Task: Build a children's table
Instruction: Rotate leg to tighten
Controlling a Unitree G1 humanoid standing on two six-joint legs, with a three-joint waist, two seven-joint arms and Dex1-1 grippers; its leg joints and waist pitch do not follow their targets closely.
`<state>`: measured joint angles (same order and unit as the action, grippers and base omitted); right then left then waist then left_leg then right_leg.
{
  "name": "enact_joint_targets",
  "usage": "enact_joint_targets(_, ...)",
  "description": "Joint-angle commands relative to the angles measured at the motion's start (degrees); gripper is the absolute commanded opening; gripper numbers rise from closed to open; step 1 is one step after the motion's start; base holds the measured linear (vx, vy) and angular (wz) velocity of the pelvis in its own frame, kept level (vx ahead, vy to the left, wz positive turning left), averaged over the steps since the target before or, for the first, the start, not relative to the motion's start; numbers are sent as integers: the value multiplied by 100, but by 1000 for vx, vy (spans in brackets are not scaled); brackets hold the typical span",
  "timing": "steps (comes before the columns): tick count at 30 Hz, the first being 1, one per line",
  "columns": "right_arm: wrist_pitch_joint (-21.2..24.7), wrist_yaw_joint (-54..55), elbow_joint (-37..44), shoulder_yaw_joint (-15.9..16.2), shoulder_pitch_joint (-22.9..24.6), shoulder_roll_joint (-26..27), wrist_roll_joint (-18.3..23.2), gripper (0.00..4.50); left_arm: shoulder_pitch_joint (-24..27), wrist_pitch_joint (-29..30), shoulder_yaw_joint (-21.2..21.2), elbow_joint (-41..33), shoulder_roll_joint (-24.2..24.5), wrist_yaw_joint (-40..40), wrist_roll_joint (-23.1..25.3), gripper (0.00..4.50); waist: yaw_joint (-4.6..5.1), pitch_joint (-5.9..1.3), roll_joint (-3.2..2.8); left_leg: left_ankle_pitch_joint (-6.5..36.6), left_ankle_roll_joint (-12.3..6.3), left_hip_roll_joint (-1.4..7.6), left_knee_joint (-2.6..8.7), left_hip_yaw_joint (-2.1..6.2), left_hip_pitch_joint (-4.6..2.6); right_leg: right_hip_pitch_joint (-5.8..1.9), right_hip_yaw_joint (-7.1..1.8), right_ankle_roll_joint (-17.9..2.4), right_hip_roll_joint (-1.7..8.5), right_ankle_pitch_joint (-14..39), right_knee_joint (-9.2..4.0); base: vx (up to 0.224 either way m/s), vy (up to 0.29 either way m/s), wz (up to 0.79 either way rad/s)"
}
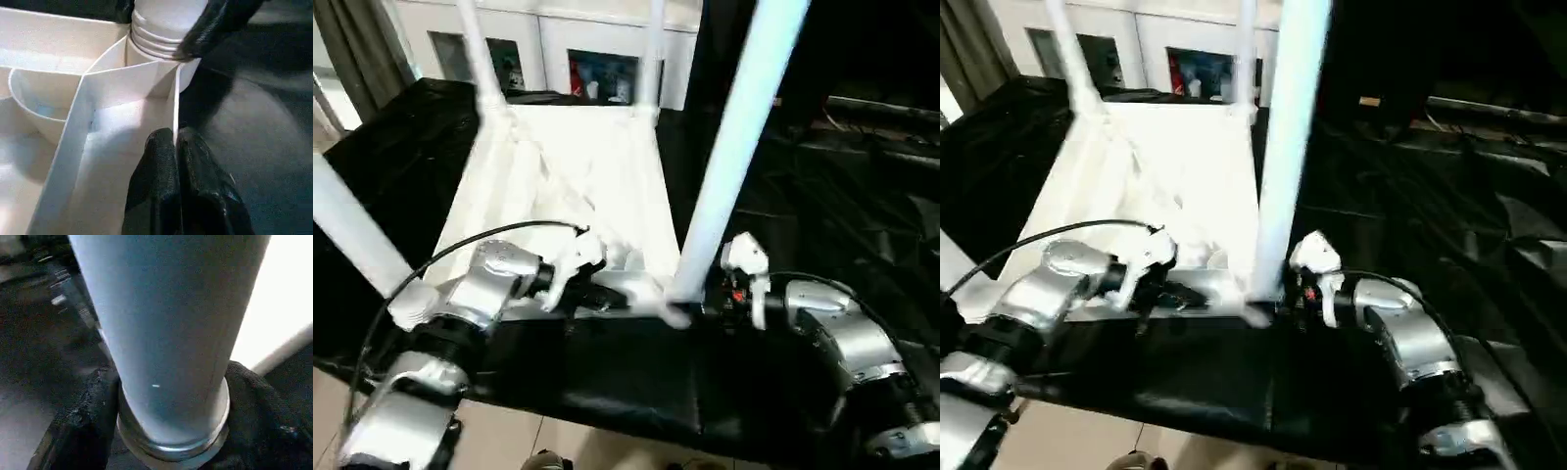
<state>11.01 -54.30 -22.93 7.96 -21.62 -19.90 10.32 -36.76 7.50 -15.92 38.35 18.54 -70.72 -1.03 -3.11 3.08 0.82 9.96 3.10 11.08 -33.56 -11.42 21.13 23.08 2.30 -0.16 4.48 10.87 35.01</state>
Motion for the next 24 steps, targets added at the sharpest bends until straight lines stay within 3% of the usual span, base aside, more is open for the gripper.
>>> enact_joint_targets(1, -25, 732, -330, -8, -87, 242, -276, 274, -183, 14, 195, 262, -226, 766, 99, 0, 18, -322, 64, 1553, -50, 193, 398, 112, -74, -228, -206, -1117, 355, 1913, -512, 0, 0, 0)
enact_joint_targets(4, 196, 2093, -642, -322, -183, 867, -320, 272, -448, 162, 347, 696, -792, 2011, 209, 0, 69, -310, 64, 1734, 64, 175, 400, 118, -111, -180, -206, -982, 348, 2305, -567, 0, 0, 0)
enact_joint_targets(6, 225, 2655, -744, -431, -239, 1085, -376, 271, -522, 239, 373, 767, -993, 2294, 211, 0, 82, -315, 70, 1729, 74, 168, 404, 131, -107, -184, -200, -912, 342, 2386, -583, 0, 0, 0)
enact_joint_targets(10, 108, 3533, -969, -448, -363, 1528, -622, 271, -614, 257, 318, 847, -1435, 2606, 229, 0, 102, -334, 63, 1574, -19, 159, 403, 120, -67, -195, -211, -926, 332, 1988, -562, 0, 0, 0)
enact_joint_targets(16, -169, 3225, -847, -366, -373, 1667, -578, 271, -608, 136, 210, 848, -1474, 2290, 249, 0, 94, -351, 33, 1378, -193, 150, 382, 98, -44, -231, -213, -1042, 323, 1463, -524, 0, 0, 0)
enact_joint_targets(19, -106, 2940, -730, -491, -392, 1594, -309, 340, -530, 120, 170, 765, -1307, 2008, 240, 0, 92, -349, 20, 1423, -226, 161, 391, 108, -45, -237, -205, -1056, 327, 1567, -527, 0, 0, 0)
enact_joint_targets(24, -36, 2204, -531, -289, -397, 1117, -290, 362, -368, 43, 118, 619, -946, 1421, 184, 0, 108, -341, 21, 1478, -230, 170, 402, 114, -37, -249, -203, -1086, 332, 1555, -525, 0, 0, 0)
